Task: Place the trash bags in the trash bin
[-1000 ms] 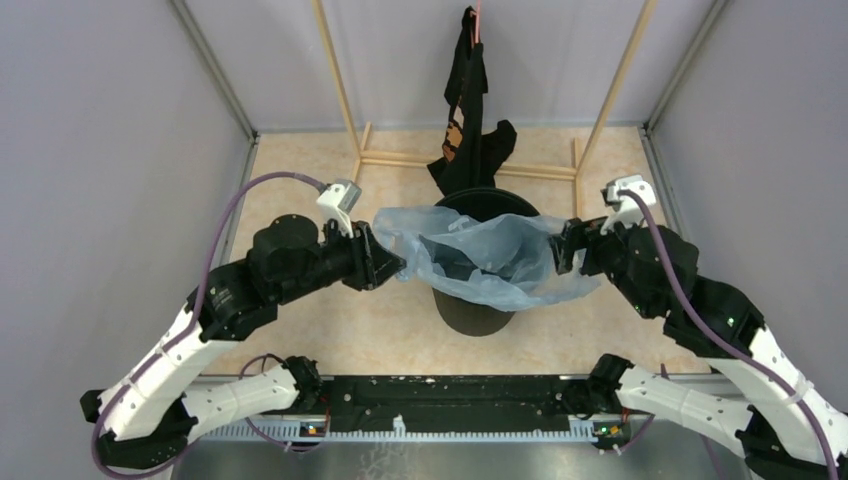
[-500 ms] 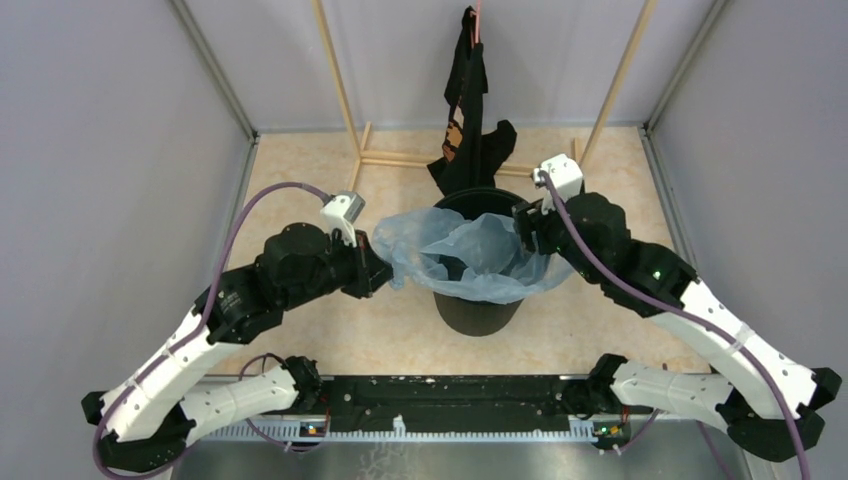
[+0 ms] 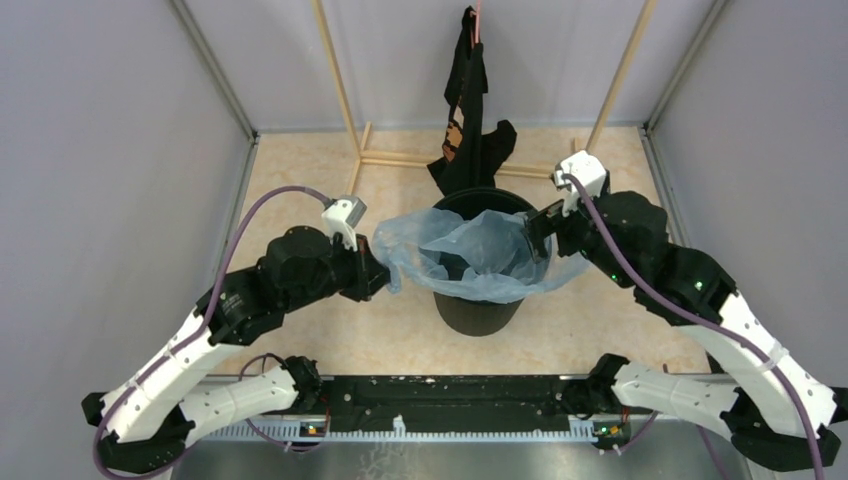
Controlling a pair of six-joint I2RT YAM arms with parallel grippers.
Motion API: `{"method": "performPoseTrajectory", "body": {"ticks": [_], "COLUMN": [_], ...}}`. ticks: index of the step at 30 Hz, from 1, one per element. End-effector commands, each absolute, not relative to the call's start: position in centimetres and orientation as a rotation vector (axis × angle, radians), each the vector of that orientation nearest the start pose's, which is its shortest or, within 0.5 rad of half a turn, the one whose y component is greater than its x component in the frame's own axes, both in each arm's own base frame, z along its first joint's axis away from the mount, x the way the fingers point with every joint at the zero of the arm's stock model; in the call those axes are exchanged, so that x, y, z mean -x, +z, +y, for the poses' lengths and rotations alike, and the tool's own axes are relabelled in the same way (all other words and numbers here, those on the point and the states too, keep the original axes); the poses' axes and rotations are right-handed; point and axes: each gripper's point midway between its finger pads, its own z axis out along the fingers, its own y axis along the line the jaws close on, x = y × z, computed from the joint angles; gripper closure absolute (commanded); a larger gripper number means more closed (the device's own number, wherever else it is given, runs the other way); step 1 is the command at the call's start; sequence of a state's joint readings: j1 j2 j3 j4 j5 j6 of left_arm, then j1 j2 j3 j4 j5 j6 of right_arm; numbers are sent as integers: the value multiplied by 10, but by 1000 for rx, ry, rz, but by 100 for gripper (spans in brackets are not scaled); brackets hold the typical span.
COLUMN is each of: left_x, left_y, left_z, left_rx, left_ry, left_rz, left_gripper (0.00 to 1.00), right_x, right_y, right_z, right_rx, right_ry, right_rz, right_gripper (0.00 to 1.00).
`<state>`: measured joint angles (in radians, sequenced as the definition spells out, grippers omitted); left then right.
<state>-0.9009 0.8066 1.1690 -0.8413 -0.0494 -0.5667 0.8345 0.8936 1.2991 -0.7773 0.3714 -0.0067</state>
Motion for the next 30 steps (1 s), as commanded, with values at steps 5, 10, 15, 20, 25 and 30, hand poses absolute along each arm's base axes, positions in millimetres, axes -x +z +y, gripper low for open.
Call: {"method": "performPoseTrajectory", "body": {"ticks": [5,10,15,20,25,30], "left_x": [-144,-143,-142,-143,-144,-142], "left_y": [310,310,306,297,281,274], "left_z": [-207,-206,-205,-201,-199,-195], "left_rx": [-349,-350,-351,-336,-348,-348], "left_ry": [-874,-878,-877,-849,-812,-786], "left_rz": [2077,2071,2078,2097,2141,2160], "left_gripper": [95,97,99,99,99,100], "right_x": [-219,-243,-259,-261,-256,-268], "right_y": [350,332,328,342,358,340], "right_z": [181,180,175,166,165,168], "right_rx": [799,810,694,526,468,422], "right_ry": [263,106,36,68,150,176], "right_rz": [1801,1883,1917,1865,1802,1863], "right_gripper": [11,12,35,54,76,100]}}
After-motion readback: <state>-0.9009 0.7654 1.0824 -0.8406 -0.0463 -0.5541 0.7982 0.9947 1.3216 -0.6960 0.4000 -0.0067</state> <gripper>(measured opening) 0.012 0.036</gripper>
